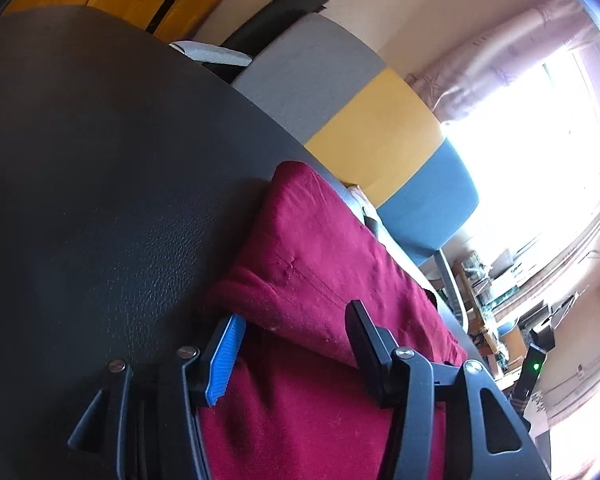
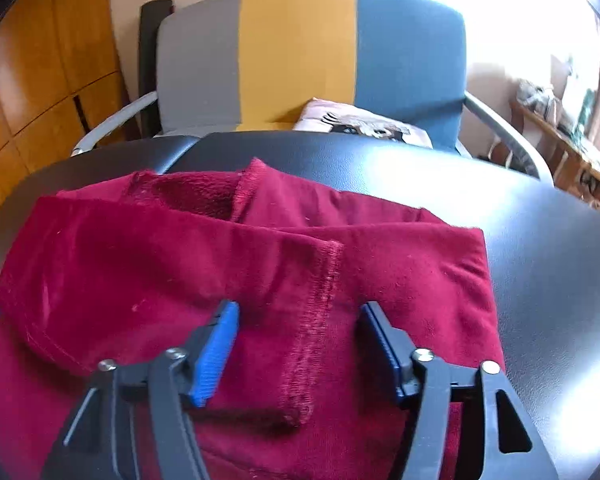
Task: Fold clothes
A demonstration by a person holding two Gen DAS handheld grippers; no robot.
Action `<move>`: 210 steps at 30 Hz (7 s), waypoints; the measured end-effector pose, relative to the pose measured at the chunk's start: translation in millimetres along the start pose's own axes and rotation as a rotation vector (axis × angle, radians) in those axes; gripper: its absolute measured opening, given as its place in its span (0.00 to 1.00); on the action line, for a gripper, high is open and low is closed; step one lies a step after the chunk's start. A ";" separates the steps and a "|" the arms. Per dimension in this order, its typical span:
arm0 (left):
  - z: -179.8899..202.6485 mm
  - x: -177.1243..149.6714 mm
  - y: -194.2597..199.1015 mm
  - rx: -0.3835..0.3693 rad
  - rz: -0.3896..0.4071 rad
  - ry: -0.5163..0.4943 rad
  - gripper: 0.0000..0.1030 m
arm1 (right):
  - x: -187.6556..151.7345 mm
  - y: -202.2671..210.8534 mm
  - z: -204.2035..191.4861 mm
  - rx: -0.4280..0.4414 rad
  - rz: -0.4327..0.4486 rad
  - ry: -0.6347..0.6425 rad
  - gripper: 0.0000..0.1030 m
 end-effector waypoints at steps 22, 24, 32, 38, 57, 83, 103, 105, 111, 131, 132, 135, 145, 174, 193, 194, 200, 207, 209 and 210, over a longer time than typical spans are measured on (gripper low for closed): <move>89.2 76.0 -43.1 0.141 -0.010 -0.362 0.52 | -2.7 -1.9 -2.7 -0.072 0.018 0.020 0.79; 83.1 77.2 -58.4 0.165 -0.027 -0.372 0.52 | -2.5 -3.2 -1.2 -0.070 0.016 0.015 0.80; 28.6 64.1 -98.4 0.129 -0.097 -0.246 0.52 | 3.3 -13.8 -2.3 -0.062 0.001 0.017 0.88; 30.5 81.3 -120.1 0.282 -0.099 -0.330 0.52 | 26.1 -36.1 -9.8 -0.045 0.000 0.025 0.92; 21.4 79.3 -101.4 0.379 -0.098 -0.347 0.56 | 12.8 -23.2 -19.0 0.013 -0.006 -0.006 0.94; 234.2 50.3 -243.5 -0.306 -0.571 -0.453 0.55 | 6.5 -21.4 -15.9 0.081 0.003 -0.033 1.00; 230.6 67.7 -249.0 -0.342 -0.469 -0.364 0.40 | 6.4 -19.6 -16.1 0.084 0.008 -0.033 1.00; 220.0 85.6 -231.4 -0.337 -0.424 -0.341 0.43 | 6.0 -19.4 -16.0 0.083 0.008 -0.032 1.00; 150.8 109.3 -190.2 -0.242 -0.385 -0.233 0.42 | 5.1 -17.5 -16.9 0.080 0.008 -0.031 1.00; 78.4 98.2 -211.6 -0.034 -0.248 -0.242 0.14 | 9.9 -22.3 -16.4 0.066 0.010 -0.029 1.00; 79.6 98.6 -212.8 -0.028 -0.249 -0.252 0.14 | 10.0 -22.4 -16.7 0.065 0.011 -0.029 1.00; 82.7 99.5 -214.5 -0.017 -0.256 -0.261 0.14 | 10.4 -23.0 -17.1 0.063 0.011 -0.029 1.00; 91.1 91.8 -154.3 0.018 -0.249 -0.305 0.37 | 9.4 -22.5 -17.5 0.055 0.010 -0.026 1.00; 36.2 42.4 -98.2 0.057 -0.171 -0.345 0.36 | 52.7 -58.5 -16.5 0.013 -0.013 -0.005 1.00; 5.5 9.3 21.5 0.070 -0.137 -0.365 0.46 | -32.7 59.9 58.0 0.405 -0.177 -0.213 1.00; -0.3 4.0 28.1 0.076 -0.142 -0.356 0.46 | -47.5 65.8 64.6 0.403 -0.191 -0.224 1.00; -33.4 -20.5 68.9 0.098 -0.126 -0.265 0.49 | -104.2 107.5 84.3 0.496 -0.179 -0.321 1.00; -48.4 -58.6 92.7 0.028 -0.170 -0.209 0.49 | -149.9 146.1 65.1 0.661 -0.227 -0.317 1.00; -43.7 -69.9 99.2 0.008 -0.159 -0.238 0.49 | -160.1 152.9 55.1 0.680 -0.254 -0.291 1.00; -41.6 -75.3 101.9 0.002 -0.158 -0.251 0.49 | -167.6 157.7 48.9 0.692 -0.268 -0.278 1.00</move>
Point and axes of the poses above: each gripper's, at about its wrist camera, not at the fingertips, and y roughly against the way its jaws point, z to its right, x to its top, the point moved 6 cm from there along -y, roughly the way its jaws point, and after that the axes turned 11 degrees about -y, right-handed, at the moved point
